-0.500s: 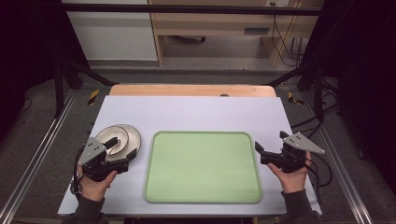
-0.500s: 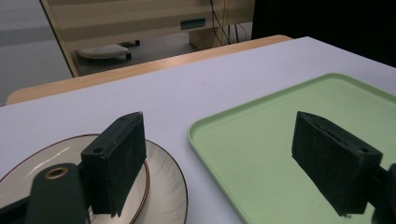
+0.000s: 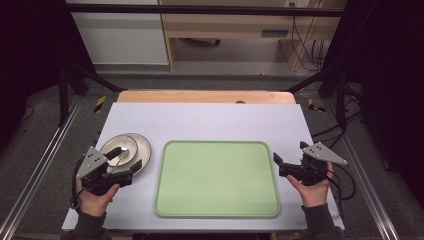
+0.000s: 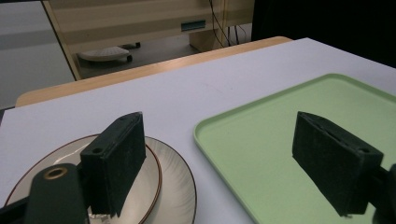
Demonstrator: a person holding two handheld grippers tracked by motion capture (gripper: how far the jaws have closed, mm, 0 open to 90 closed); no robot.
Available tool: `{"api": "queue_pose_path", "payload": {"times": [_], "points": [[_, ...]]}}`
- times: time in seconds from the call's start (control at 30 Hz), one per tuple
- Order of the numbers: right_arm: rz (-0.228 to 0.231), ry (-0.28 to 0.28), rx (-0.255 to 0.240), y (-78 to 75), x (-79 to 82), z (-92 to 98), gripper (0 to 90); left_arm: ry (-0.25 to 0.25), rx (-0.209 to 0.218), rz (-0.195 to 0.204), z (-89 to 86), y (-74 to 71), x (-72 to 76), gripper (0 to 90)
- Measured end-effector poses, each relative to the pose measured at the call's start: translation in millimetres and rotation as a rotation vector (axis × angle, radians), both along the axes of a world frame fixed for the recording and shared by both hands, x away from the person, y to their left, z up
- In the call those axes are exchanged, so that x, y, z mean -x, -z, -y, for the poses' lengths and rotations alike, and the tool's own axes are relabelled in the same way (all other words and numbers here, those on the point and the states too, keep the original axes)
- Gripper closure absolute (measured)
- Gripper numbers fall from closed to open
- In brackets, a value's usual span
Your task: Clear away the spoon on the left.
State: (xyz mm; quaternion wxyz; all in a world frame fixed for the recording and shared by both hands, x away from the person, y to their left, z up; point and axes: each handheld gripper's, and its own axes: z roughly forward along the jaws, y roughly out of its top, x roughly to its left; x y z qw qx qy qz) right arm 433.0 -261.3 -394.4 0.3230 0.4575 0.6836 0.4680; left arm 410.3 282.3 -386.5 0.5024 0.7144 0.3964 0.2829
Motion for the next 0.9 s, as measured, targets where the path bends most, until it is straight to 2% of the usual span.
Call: {"api": "queue_pose_path", "payload": {"times": [0.43,0.7,0.9], "points": [[-0.011,0.002,0.01,0.4,0.5,-0.4,3.1,-0.014,-0.027,-0.011,-18.9,2.9,7.6,16.4],[-0.014,0.001,0.013,0.5,0.4,-0.5,3.2,-0.037,-0.017,-0.016,-32.9,4.8,13.9,16.0],[-0.018,-0.001,0.014,1.2,0.1,-1.4,3.2,-0.054,-0.025,-0.016,-41.9,8.1,18.2,15.4]]}}
